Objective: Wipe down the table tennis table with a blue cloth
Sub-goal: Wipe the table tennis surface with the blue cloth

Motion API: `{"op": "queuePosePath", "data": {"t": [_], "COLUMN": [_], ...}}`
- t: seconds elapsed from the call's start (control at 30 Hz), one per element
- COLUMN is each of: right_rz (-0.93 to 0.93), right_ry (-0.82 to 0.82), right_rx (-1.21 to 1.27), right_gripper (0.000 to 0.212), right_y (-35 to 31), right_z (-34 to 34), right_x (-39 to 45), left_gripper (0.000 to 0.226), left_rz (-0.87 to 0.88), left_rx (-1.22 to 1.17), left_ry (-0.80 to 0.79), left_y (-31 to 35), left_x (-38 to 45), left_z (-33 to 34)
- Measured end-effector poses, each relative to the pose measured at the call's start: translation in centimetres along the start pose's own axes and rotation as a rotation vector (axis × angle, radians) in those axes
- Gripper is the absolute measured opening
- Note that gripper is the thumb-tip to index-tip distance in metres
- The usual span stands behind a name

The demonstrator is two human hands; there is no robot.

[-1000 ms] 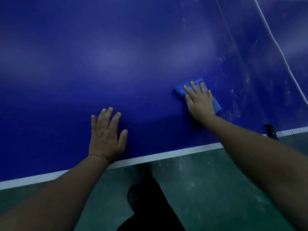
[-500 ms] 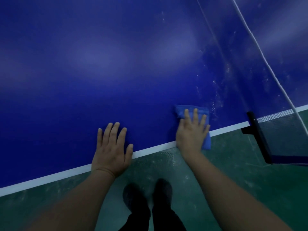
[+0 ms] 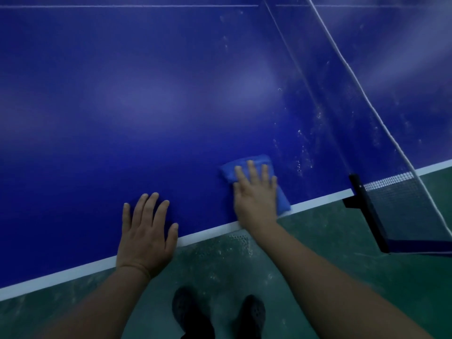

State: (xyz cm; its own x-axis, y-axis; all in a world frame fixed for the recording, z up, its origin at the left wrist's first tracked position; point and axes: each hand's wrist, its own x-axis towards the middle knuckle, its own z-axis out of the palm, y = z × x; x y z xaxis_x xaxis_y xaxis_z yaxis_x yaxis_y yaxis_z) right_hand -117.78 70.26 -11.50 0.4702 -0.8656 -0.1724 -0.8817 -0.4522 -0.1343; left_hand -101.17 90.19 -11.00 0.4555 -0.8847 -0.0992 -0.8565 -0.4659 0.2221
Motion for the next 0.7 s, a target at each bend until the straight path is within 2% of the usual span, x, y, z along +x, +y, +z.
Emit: {"op": "queuePosePath", "data": {"t": [0.07, 0.1, 0.13, 0.23, 0.3, 0.4, 0.57, 0.63, 0.7], "right_rz": [-0.180, -0.209, -0.177, 0.093, 0.218, 0.156, -0.130, -0.107, 0.015], "right_ry": [-0.043, -0.047, -0.033, 0.034, 0.017, 0.016, 0.121, 0.120, 0.112], "right_rx": [0.033, 0.039, 0.040, 0.032, 0.035, 0.038, 0.117, 0.118, 0.098], "right_gripper": [0.052, 0.052, 0.051, 0.052, 0.055, 0.054, 0.049, 0.050, 0.051], "right_y": [-2.3, -2.2, -1.4, 3.5, 5.8, 3.7, -5.2, -6.3, -4.3], "right_z": [0.0, -0.2, -0.3, -0.6, -0.5, 0.3, 0.3, -0.4, -1.5], "right_x": [1.9, 2.8, 3.4, 2.1, -0.1, 0.0, 10.2, 15.1, 18.2], "left_gripper": [0.063, 0.062, 0.062, 0.067, 0.069, 0.066, 0.061, 0.060, 0.061], "left_rz": [0.004, 0.014, 0.021, -0.011, -0.020, -0.005, 0.013, 0.021, 0.017], "left_rx": [-0.029, -0.045, -0.059, -0.068, -0.049, -0.028, -0.024, -0.031, -0.041], "left_ry": [0.044, 0.058, 0.063, 0.011, -0.003, 0.007, 0.020, 0.020, 0.009], "left_y": [1.3, 2.2, 3.3, 5.7, 6.1, 6.0, 6.0, 6.0, 6.0], "left_x": [0.6, 1.2, 1.9, 3.5, 4.0, 3.9, 4.2, 4.3, 4.3], "left_z": [0.1, 0.1, 0.2, 0.6, 1.0, 1.4, 1.4, 1.5, 1.3]}}
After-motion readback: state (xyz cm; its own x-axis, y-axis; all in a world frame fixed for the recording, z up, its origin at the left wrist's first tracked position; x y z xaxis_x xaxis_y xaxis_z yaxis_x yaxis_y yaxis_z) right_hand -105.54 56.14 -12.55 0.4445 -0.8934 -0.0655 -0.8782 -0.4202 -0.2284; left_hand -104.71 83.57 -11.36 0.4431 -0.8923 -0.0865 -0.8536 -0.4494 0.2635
